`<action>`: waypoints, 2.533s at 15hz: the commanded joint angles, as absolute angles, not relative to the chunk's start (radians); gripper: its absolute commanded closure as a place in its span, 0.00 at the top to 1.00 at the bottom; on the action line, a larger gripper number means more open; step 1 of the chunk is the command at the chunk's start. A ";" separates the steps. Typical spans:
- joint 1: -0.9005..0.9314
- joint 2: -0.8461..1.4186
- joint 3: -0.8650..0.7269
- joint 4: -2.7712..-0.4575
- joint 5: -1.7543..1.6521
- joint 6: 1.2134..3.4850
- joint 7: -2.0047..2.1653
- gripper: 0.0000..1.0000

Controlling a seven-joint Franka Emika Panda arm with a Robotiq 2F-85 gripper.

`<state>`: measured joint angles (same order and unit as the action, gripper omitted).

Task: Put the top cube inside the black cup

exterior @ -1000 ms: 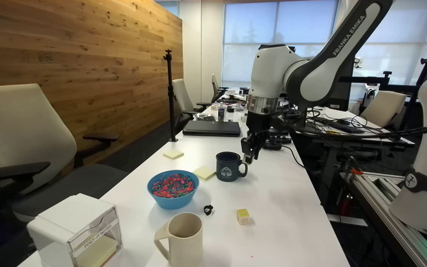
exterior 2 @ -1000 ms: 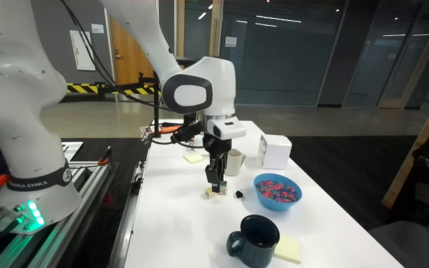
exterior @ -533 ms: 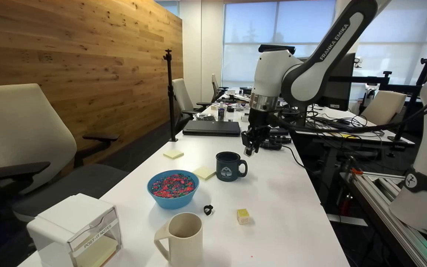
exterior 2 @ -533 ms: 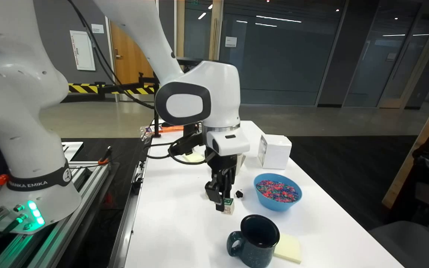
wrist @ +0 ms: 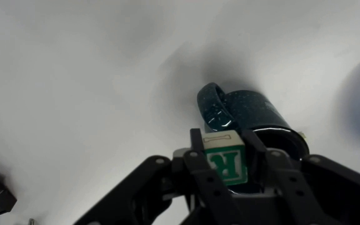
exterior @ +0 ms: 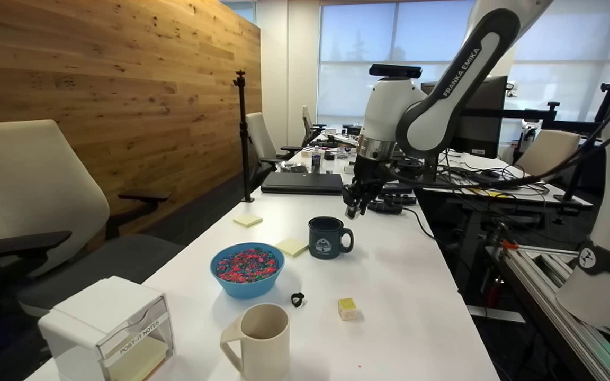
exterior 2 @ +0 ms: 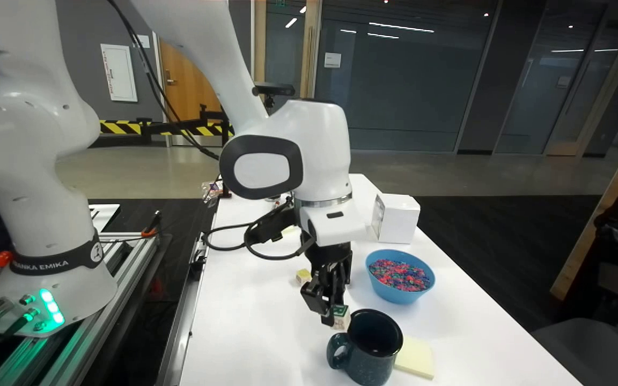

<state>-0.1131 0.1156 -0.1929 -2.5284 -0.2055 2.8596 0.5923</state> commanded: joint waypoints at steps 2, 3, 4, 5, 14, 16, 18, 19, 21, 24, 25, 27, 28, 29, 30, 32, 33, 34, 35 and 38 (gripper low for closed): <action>-0.059 0.200 -0.203 -2.506 -0.193 2.942 0.588 0.11; -0.042 0.201 -0.211 -2.502 -0.197 2.937 0.593 0.11; -0.033 0.223 -0.210 -2.492 -0.181 2.948 0.585 0.11; -0.025 0.234 -0.216 -2.481 -0.175 2.949 0.578 0.11; -0.032 0.231 -0.254 -2.453 -0.075 2.959 0.533 0.11; -0.038 0.240 -0.253 -2.444 -0.056 2.961 0.526 0.11; -0.042 0.249 -0.250 -2.432 -0.038 2.960 0.515 0.11; -0.042 0.250 -0.247 -2.427 -0.029 2.958 0.511 0.11; -0.043 0.258 -0.241 -2.413 -0.013 2.959 0.495 0.11; -0.041 0.270 -0.237 -2.390 0.004 2.954 0.482 0.11; -0.041 0.274 -0.236 -2.381 0.008 2.952 0.479 0.11; -0.044 0.284 -0.233 -2.362 0.018 2.950 0.469 0.11; -0.045 0.288 -0.231 -2.353 0.024 2.949 0.463 0.11; -0.045 0.289 -0.232 -2.344 0.027 2.945 0.457 0.11; -0.046 0.296 -0.232 -2.335 0.031 2.945 0.453 0.11; -0.044 0.300 -0.232 -2.319 0.033 2.940 0.450 0.11; -0.049 0.308 -0.224 -2.313 0.043 2.945 0.443 0.11; -0.049 0.308 -0.222 -2.307 0.046 2.940 0.441 0.11; -0.051 0.310 -0.217 -2.303 0.054 2.938 0.434 0.11; -0.056 0.323 -0.195 -2.288 0.082 2.935 0.410 0.11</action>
<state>-0.0393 0.3045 -0.2238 -2.3170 0.0247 2.9429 0.4637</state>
